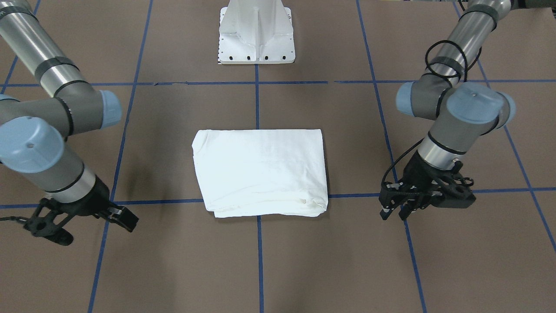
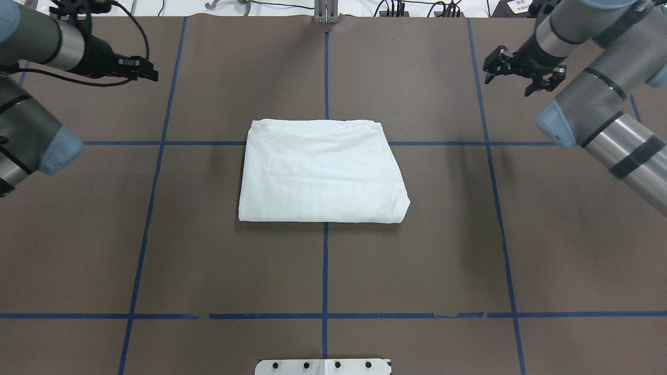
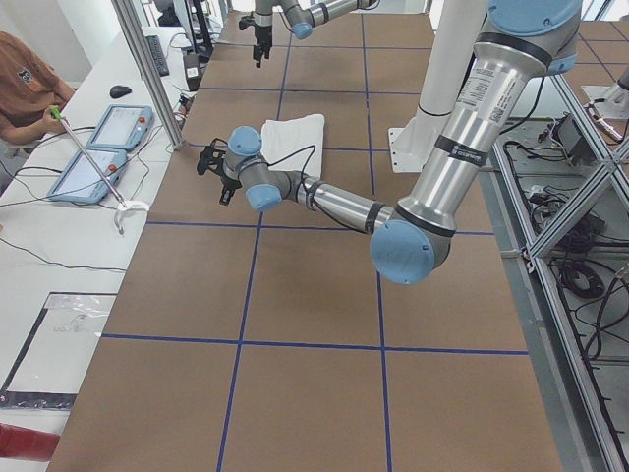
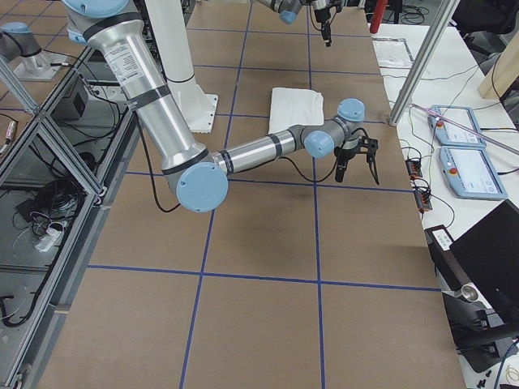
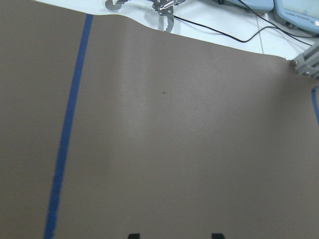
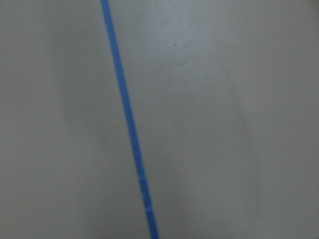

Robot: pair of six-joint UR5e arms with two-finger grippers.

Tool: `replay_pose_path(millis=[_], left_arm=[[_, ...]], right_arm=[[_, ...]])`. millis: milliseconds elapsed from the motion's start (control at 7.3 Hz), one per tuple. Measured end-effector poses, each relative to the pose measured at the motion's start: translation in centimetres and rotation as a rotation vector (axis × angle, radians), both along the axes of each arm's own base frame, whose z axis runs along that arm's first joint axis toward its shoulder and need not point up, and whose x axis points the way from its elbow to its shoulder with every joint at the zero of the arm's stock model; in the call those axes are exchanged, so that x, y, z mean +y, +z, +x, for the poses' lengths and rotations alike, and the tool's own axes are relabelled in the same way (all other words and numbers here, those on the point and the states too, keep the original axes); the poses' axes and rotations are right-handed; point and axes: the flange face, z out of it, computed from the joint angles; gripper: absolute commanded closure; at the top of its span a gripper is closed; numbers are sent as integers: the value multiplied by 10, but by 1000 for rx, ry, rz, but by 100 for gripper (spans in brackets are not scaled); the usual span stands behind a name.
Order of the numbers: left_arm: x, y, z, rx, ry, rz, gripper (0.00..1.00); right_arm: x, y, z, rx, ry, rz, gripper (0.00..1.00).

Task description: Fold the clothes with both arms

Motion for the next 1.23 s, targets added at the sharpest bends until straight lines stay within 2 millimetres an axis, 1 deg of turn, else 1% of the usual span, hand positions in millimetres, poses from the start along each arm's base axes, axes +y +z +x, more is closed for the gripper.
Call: replay_pose_path(millis=[137,274,411,548,685,822,958,1095,1232], left_arm=[[2,29,-52,-60,46,76,42],[3,56,-105,-118,87,133,34],[3,74,-149,-173,121,158,23],[2,89,-184,-217,144,140,0],[3,99,-208,-240,153,100,0],[4,105,-225,-245,150,70,0],[8,109,-233,-243,146,52,0],[12,114,-237,-242,145,35,0],[14,119,-237,-242,144,16,0]], right_arm=[[2,27,50,-1,-38,39,0],[11,59,94,12,-79,83,0],[23,89,128,34,-122,118,0],[32,114,158,62,-172,136,0],[41,132,186,90,-226,142,0],[55,149,211,109,-262,149,0],[73,163,236,117,-274,151,0],[95,173,252,120,-275,146,0],[117,180,261,122,-275,135,0]])
